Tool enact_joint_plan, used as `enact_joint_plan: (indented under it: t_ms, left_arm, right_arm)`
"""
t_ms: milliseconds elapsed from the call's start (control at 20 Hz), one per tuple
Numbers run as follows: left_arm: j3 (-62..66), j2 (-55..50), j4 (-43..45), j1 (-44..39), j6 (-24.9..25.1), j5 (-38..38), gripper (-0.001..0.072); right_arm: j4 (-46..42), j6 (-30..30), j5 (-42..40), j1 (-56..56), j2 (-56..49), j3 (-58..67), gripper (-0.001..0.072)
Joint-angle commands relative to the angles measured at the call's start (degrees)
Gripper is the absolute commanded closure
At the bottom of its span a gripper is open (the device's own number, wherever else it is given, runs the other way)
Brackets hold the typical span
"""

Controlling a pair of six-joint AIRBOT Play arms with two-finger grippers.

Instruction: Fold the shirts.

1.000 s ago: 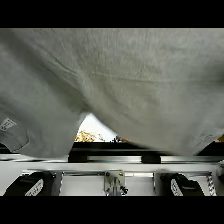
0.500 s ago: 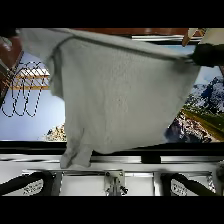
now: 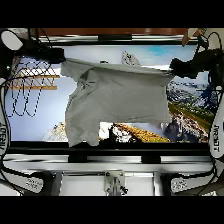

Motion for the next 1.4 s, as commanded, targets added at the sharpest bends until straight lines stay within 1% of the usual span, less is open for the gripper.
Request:
enact_joint_plan:
  t_ms: [0,50,100,150,200,300,350,400,450,500,650,750,850,900,950,1050,1150,1200,1250,1350]
  left_arm:
    - [0.0,-4.1,-6.4,-0.8,-3.8,-2.1,0.0566]
    - [0.0,-4.3,-6.4,-0.9,-7.2,-4.0,0.0203]
    - [0.0,-4.2,-5.2,-0.5,-9.0,-7.7,-0.0002]
    - [0.2,-3.9,-3.2,0.5,-9.0,-13.9,-0.0004]
    - [0.3,-3.8,-0.8,1.9,-9.0,-21.2,-0.0003]
    - [0.3,-3.7,6.1,5.6,-8.3,-36.6,-0.0003]
    - [-0.2,-3.0,6.9,7.6,-8.2,-39.1,-0.0003]
    - [-1.8,-1.5,6.3,9.1,-8.8,-38.9,-0.0003]
    - [-4.3,0.5,6.3,10.1,-8.8,-37.9,-0.0003]
    - [-8.3,2.6,6.3,10.8,-8.6,-36.4,-0.0002]
    - [-23.3,8.1,6.2,11.4,-7.4,-30.1,0.0005]
    - [-35.3,10.6,6.0,11.3,-6.8,-23.2,0.0005]
    - [-44.4,11.6,2.9,11.3,-6.6,-16.0,0.0011]
    - [-47.2,11.6,0.6,11.3,-6.1,-13.1,0.0121]
    - [-49.2,11.6,-1.6,11.1,-5.6,-9.9,0.0171]
    - [-51.5,11.2,-6.7,10.6,-3.8,-4.9,0.0171]
    - [-52.5,10.5,-7.5,9.9,-3.5,-3.0,0.0156]
    - [-52.7,9.9,-7.5,9.7,-3.5,-2.7,0.0082]
    - [-52.6,9.2,-7.5,9.7,-3.3,-2.5,0.0036]
    - [-52.6,8.7,-7.5,9.7,-2.6,-1.7,0.0038]
  right_arm:
    - [2.4,1.5,-1.0,0.0,-1.4,0.1,0.0610]
    - [3.8,1.5,-2.3,-0.2,-1.2,0.3,0.0387]
    - [3.4,0.3,-5.1,-0.6,-0.8,0.7,0.0065]
    - [1.2,-0.7,-9.1,-1.4,-0.3,1.0,0.0049]
    - [-2.1,-1.5,-13.9,-2.7,0.5,1.2,0.0049]
    - [-9.6,-5.2,-26.1,-6.6,1.7,1.1,0.0051]
    - [-11.0,-6.7,-31.0,-8.9,2.1,0.8,0.0053]
    - [-10.8,-7.3,-34.6,-11.5,2.9,-0.2,0.0078]
    - [-9.8,-7.4,-35.9,-13.8,4.0,-1.9,0.0077]
    - [-8.1,-8.0,-35.3,-15.8,5.7,-4.7,0.0077]
    - [-3.3,-10.1,-30.5,-19.7,10.4,-14.6,0.0078]
    - [0.2,-10.3,-27.3,-20.1,12.2,-20.5,0.0077]
    - [4.7,-10.8,-24.3,-19.5,12.1,-24.2,0.0077]
    - [5.7,-11.0,-22.4,-18.9,12.1,-25.6,0.0077]
    - [5.6,-11.0,-20.9,-18.3,12.1,-26.7,0.0077]
    - [5.5,-11.0,-18.1,-16.9,12.1,-28.2,0.0077]
    - [5.2,-11.0,-16.8,-15.8,12.1,-28.5,0.0077]
    - [5.1,-11.0,-16.5,-15.5,12.1,-28.5,0.0077]
    - [5.0,-11.0,-16.5,-15.2,12.1,-28.5,0.0077]
    - [5.1,-11.0,-16.6,-15.2,12.1,-28.5,0.0077]
